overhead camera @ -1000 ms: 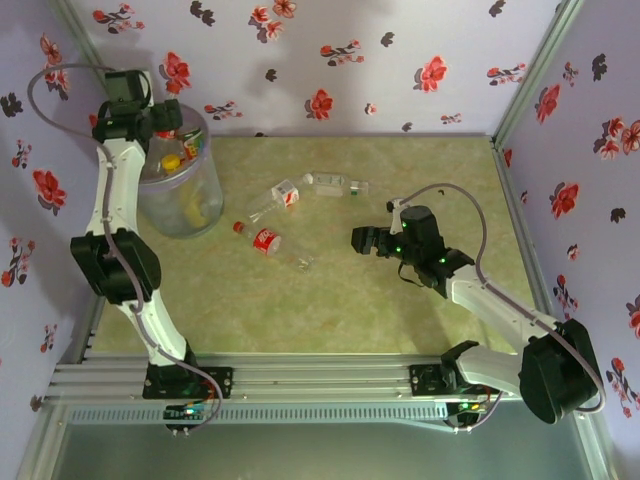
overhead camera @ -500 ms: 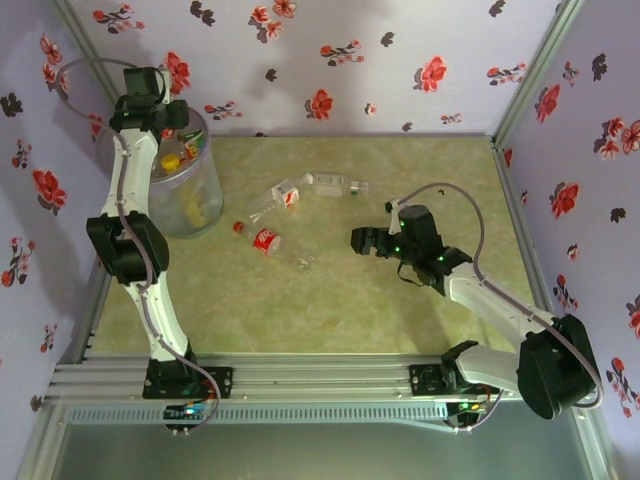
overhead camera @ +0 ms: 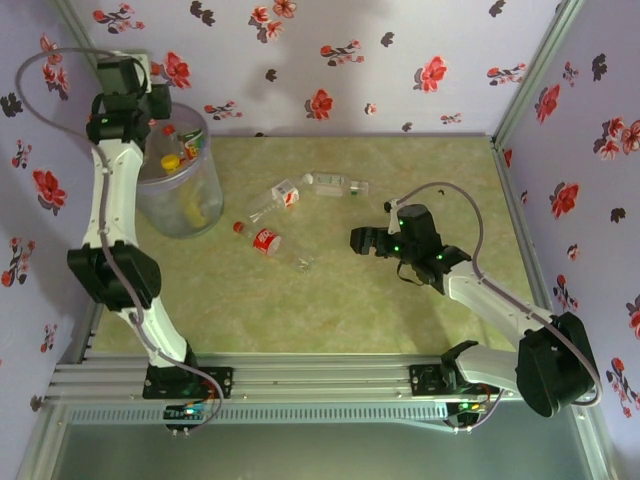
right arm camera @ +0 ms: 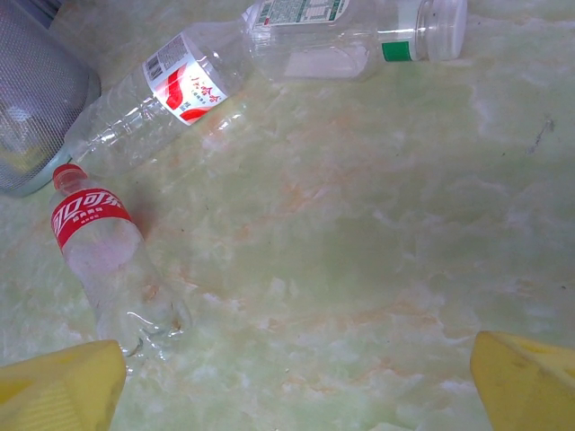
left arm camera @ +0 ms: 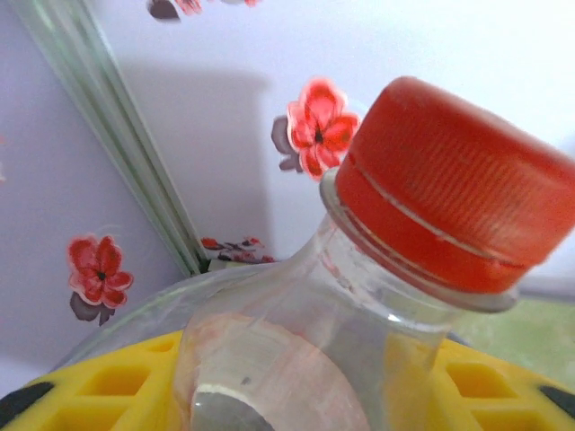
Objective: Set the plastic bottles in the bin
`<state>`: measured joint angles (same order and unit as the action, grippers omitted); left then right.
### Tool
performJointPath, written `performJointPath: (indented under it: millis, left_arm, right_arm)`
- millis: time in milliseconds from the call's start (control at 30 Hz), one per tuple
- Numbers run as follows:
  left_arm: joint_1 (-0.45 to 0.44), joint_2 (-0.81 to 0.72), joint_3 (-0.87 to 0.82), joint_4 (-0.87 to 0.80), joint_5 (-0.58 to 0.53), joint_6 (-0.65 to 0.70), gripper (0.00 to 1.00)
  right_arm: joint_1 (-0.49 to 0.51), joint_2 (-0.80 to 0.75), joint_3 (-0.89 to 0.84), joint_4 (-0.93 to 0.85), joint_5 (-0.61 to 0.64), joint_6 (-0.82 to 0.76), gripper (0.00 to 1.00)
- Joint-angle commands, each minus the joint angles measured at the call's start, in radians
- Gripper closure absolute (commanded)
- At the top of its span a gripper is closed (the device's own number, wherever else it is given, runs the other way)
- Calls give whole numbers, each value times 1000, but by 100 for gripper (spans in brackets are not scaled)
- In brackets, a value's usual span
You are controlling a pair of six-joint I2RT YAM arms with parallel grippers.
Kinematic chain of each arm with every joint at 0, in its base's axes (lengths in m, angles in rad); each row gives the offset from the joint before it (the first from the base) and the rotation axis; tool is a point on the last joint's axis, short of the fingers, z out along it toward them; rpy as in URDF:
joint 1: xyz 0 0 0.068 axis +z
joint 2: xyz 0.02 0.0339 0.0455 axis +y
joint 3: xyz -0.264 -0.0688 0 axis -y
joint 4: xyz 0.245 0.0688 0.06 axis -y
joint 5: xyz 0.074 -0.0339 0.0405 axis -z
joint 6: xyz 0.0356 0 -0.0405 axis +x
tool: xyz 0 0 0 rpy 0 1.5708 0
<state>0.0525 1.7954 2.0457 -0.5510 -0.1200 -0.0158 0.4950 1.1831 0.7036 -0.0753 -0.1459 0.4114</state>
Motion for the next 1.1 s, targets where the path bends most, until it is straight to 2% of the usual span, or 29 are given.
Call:
performJointPath:
  millis: [0,200,500,867,1067]
  left_arm:
    - [-2,-108,-67,8,12,-113,65]
    - [-2,-239,-226,39,82,-274,73]
    - [4,-302,-402,168,147,-448,74]
    - [14,-364,-675,279,85,-442,75]
    - [22,-351,-768,331,84,-440,73]
  right_arm:
    - [-7,-2,16,18,-16,-8,1]
    - [-7,-14,15,11,-17,-17,1]
    - [-7,-24,2,11,-15,-17,1]
    - [-8,-43,-1,-1,-6,-31,1]
    - [-8,-40,0,0,-4,-29,1]
